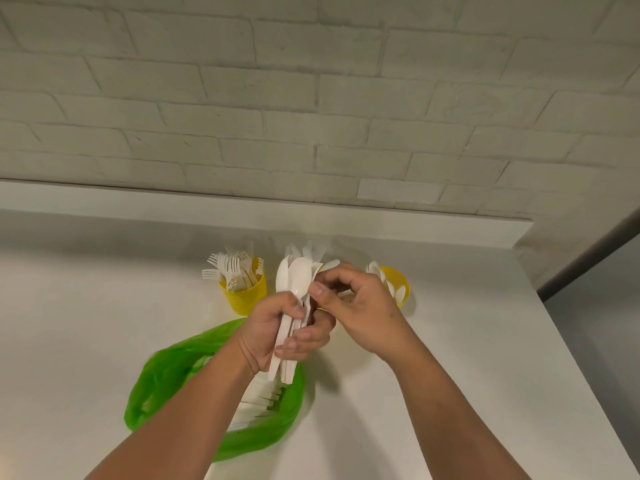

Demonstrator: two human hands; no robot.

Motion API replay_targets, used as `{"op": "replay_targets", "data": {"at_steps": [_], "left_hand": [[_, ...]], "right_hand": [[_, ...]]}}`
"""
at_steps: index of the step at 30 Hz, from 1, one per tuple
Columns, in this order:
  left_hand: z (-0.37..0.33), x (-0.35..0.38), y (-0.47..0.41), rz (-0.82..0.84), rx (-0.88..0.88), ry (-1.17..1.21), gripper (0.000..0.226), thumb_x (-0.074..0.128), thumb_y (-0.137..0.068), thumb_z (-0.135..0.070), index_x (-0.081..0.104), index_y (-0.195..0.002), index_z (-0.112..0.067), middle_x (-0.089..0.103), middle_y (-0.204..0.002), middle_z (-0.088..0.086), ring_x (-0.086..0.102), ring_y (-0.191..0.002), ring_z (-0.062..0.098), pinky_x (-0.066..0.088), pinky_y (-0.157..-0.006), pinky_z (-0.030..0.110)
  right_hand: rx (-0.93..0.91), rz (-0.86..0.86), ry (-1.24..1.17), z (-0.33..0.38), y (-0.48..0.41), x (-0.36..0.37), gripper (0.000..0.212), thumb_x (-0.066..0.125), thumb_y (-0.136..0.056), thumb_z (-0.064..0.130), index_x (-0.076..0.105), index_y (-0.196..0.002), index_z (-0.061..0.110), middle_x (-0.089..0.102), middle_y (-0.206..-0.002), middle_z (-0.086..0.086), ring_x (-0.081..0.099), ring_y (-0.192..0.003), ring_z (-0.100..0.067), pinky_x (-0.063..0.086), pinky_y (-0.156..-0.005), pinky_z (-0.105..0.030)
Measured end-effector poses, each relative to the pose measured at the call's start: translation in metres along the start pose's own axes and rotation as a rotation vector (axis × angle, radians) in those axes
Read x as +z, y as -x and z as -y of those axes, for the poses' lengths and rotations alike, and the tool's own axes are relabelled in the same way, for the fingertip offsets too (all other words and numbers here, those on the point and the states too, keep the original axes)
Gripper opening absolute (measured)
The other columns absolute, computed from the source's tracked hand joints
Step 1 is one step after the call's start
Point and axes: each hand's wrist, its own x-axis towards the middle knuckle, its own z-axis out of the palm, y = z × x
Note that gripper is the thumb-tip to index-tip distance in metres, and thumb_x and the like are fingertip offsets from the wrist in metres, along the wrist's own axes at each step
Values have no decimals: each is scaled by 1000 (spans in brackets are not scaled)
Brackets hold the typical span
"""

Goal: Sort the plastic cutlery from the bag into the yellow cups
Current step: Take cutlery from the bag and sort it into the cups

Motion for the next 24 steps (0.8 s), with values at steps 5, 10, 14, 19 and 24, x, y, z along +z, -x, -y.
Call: {"op": "replay_targets", "data": {"at_steps": [5,10,14,19,24], "left_hand": [[6,-4,11,-432,89,-293,22,65,-61,-19,68,-74,-1,62,-63,15,59,-48,19,48,-40,23],[9,-8,21,-635,145,-350,29,52,-74,-9,70,-94,0,68,-80,26,68,-58,31,63,-59,42],[8,-17,35,-797,185,-464,27,60,-84,-18,71,-106,-6,58,-69,17,41,-33,14,35,-38,20],[4,-20,55,-1023,314,-508,42,82,-75,-36,61,-100,-9,30,-56,-1,23,-41,11,22,-42,24],[-11,-16,72,-1066,475,-485,4,70,-94,-20,71,-91,-23,27,-61,-3,23,-47,11,23,-46,25]], "right_hand": [[19,-88,123,-2,-4,18,9,69,-95,14,76,-90,15,68,-90,4,68,-86,-15,56,-84,-35],[266,-326,-211,-6,-17,29,16,65,-96,12,74,-85,19,72,-71,2,67,-70,-10,54,-67,-28],[247,-544,-504,2,-42,15,19,58,-99,3,65,-82,9,66,-62,-7,62,-56,-21,53,-57,-33],[84,-552,-422,17,-73,12,12,65,-95,3,61,-84,4,60,-76,-13,70,-62,-25,64,-73,-44],[-89,-396,-77,10,-105,70,17,69,-86,13,69,-77,28,70,-69,5,73,-72,-25,60,-74,-39]]}}
